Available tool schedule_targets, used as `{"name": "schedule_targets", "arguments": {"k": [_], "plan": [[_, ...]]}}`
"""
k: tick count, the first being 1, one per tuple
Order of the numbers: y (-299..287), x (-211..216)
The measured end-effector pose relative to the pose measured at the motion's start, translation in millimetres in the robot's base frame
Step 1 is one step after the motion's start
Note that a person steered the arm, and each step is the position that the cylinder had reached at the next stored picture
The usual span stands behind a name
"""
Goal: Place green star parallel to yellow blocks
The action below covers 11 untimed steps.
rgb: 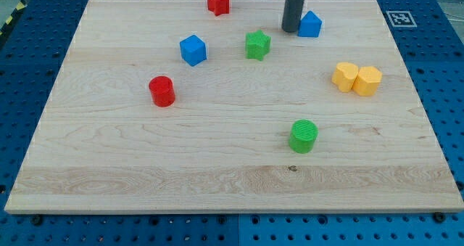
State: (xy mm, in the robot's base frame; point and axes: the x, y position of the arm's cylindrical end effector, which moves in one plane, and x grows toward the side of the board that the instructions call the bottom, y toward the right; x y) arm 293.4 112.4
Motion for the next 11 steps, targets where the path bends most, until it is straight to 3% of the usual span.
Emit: {"name": "schedule_targets", "arguments": {"k": [2, 4, 6, 9, 11], "plan": [[-28.2, 6.8], [-74.5, -13.8], [-62.1, 21.1], [-40.6, 111.3], [-53.4, 110.1]]}}
